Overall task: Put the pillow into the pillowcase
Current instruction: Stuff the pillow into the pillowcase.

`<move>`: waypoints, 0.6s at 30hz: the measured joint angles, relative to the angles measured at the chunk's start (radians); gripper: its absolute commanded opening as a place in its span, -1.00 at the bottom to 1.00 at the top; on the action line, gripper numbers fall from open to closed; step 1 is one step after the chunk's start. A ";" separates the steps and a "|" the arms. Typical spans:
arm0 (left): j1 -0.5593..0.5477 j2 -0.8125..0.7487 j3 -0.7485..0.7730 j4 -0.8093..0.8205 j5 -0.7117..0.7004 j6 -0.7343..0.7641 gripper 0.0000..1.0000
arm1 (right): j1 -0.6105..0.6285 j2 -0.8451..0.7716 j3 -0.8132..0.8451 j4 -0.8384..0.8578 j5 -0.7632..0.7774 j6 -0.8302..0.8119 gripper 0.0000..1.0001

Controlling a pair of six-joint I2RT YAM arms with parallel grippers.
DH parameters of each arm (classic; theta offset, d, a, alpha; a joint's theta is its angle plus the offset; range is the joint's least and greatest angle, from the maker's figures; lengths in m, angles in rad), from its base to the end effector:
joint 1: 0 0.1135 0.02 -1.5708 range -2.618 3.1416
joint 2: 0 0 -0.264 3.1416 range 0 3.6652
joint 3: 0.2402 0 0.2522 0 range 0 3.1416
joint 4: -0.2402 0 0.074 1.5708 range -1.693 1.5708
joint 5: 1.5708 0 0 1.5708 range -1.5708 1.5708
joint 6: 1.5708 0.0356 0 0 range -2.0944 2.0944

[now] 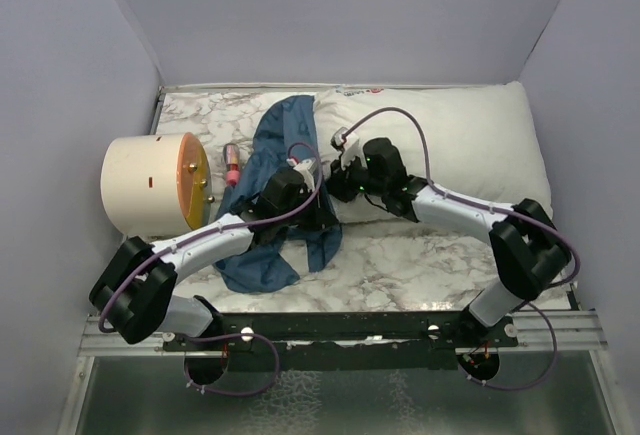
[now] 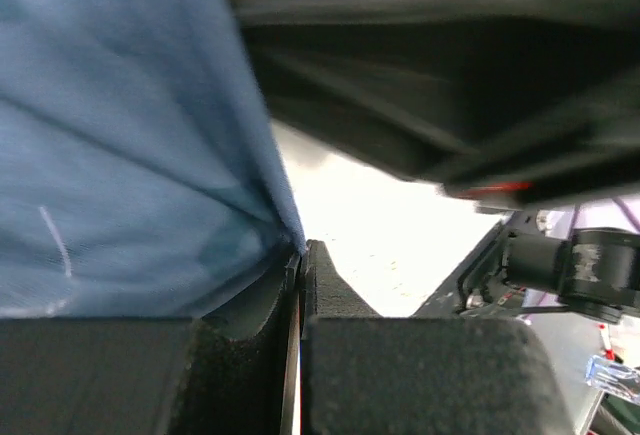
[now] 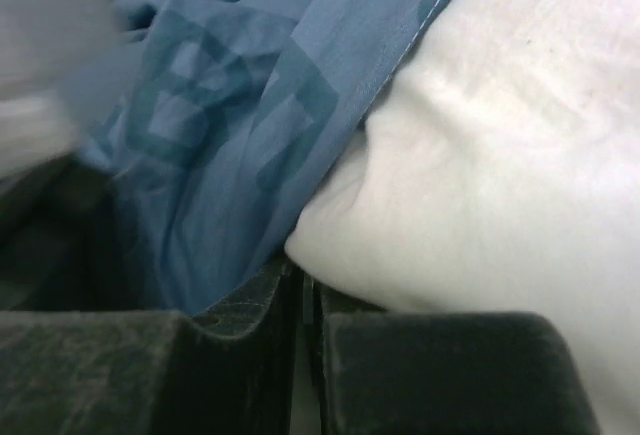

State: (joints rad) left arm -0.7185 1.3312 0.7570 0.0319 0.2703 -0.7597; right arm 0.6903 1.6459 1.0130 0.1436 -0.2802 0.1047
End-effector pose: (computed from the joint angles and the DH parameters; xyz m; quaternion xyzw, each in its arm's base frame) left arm 0.2108 -0.1970 0.2314 0.0485 0.8639 -0.4150 0.2812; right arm 0.2777 0.2421 0.2294 -0.3138 0.7920 0.3077 0.4236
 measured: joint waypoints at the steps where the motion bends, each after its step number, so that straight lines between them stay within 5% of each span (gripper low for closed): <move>1: 0.005 0.012 -0.017 0.011 0.002 -0.002 -1.00 | -0.004 -0.019 -0.016 -0.002 -0.015 0.000 -0.64; 11: 0.093 0.025 -0.087 0.059 0.019 -0.006 -1.00 | -0.031 -0.451 -0.168 -0.072 -0.103 -0.064 0.41; 18: 0.151 -0.038 -0.092 0.054 0.045 0.003 -1.00 | -0.030 -0.450 -0.091 -0.306 -0.055 -0.155 0.48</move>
State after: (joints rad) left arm -0.5678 1.2930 0.6651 0.0856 0.3157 -0.7563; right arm 0.6605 1.1957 0.9218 -0.1623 -0.3351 -0.0505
